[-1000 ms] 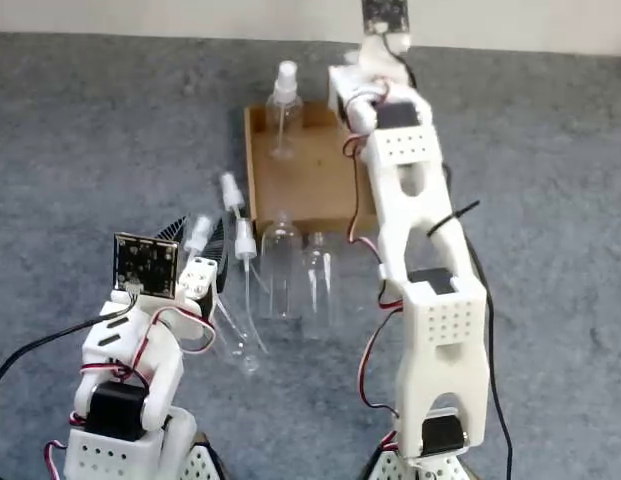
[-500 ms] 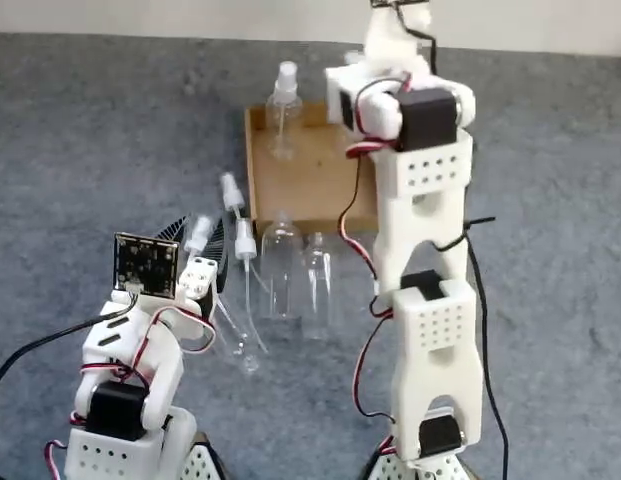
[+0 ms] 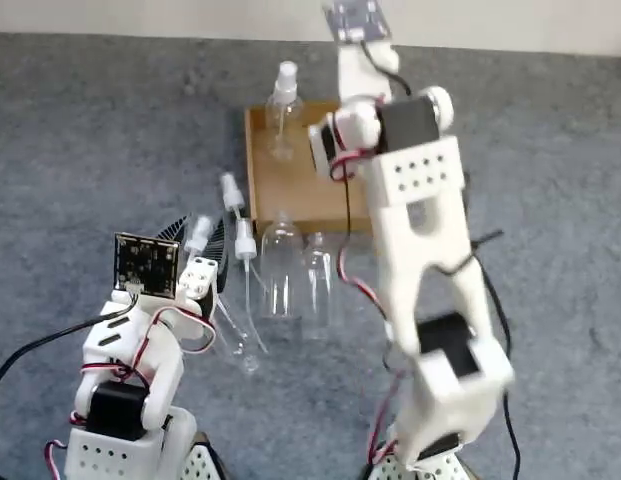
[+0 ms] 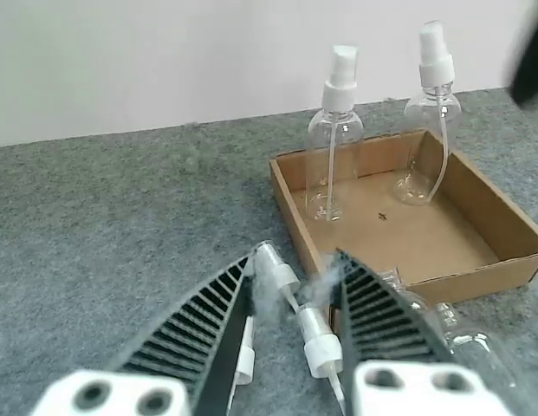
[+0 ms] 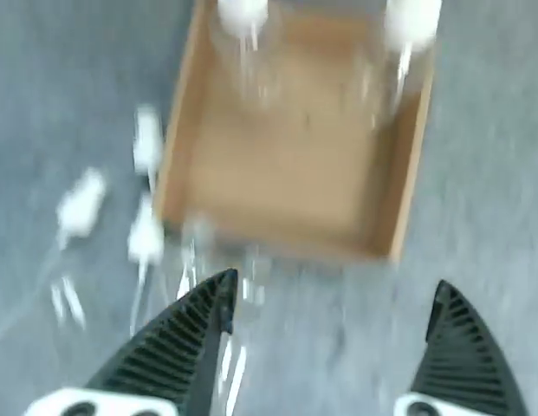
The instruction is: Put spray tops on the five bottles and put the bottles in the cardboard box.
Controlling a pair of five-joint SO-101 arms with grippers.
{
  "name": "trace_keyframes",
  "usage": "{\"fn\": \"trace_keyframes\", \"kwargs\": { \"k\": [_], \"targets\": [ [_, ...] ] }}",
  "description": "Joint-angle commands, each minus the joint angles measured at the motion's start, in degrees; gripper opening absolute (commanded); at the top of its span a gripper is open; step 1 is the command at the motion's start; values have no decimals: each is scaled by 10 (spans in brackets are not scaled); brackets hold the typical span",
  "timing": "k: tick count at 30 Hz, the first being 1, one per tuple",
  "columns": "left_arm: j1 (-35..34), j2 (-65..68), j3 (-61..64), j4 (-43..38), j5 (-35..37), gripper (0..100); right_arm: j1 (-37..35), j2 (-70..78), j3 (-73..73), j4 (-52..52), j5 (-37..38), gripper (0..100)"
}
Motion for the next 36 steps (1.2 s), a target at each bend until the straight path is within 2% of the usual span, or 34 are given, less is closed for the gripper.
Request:
{"fn": "trace_keyframes", "kwargs": {
  "k": [1,6,8,10,15,17,21,26,28,33,36],
  "targets": [
    [-7,3,-6,-15,-2,101,-18,-132,240,-55,-7,281],
    [-6,3,-10,-16,-2,101,-71,-205,496,-209,-9,281],
    [-10,3,-23,-9,-8,101,-96,-221,575,-243,-37,282],
    [-31,3,-29,37,-46,101,-107,-232,610,-285,-69,285],
    [-160,3,-40,119,-77,102,-111,-227,637,-349,-110,364],
    [-190,4,-30,134,-99,102,-111,-219,639,-373,-125,368],
    [-193,3,6,141,-107,102,-124,-201,642,-429,-134,368],
    [-196,3,10,142,-107,102,-145,-148,644,-435,-134,368],
    [-196,3,9,142,-108,102,-133,-122,644,-435,-134,357],
    [-196,3,8,141,-108,102,-88,-86,644,-437,-132,239],
    [-196,4,-8,144,-108,102,-66,-87,662,-436,-128,225]
  ]
}}
